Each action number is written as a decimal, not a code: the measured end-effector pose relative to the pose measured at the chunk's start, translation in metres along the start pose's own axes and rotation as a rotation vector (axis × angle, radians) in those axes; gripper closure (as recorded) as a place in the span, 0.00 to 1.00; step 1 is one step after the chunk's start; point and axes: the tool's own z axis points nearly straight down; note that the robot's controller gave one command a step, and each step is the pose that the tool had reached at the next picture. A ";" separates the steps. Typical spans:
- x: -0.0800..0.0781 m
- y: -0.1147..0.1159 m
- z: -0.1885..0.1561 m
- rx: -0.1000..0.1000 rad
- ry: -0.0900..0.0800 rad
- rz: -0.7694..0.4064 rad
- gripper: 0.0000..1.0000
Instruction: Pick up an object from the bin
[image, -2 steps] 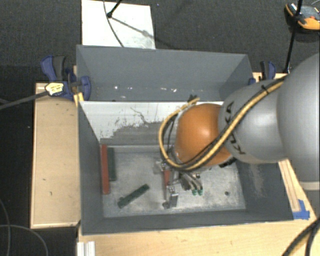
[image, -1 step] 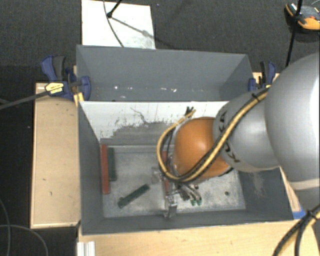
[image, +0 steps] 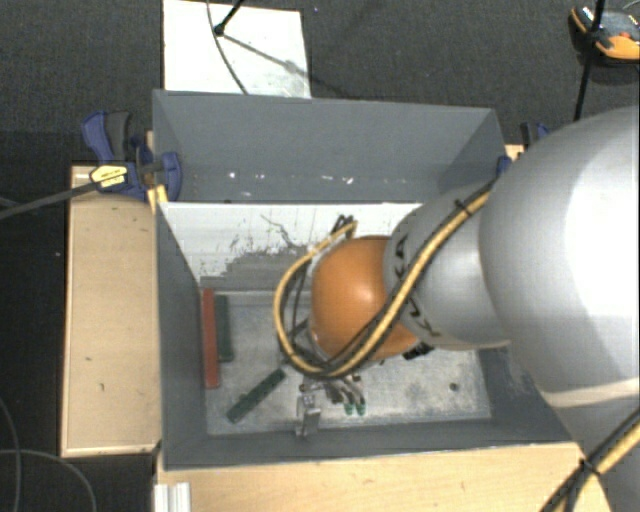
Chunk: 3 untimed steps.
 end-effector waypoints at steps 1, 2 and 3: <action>-0.003 -0.013 -0.028 -0.001 0.004 -0.016 1.00; -0.003 -0.013 -0.028 -0.001 0.004 -0.016 1.00; -0.009 -0.059 -0.057 -0.002 0.007 -0.060 1.00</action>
Offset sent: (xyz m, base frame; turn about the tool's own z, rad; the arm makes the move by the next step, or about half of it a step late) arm 0.0000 0.0000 0.0000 0.0000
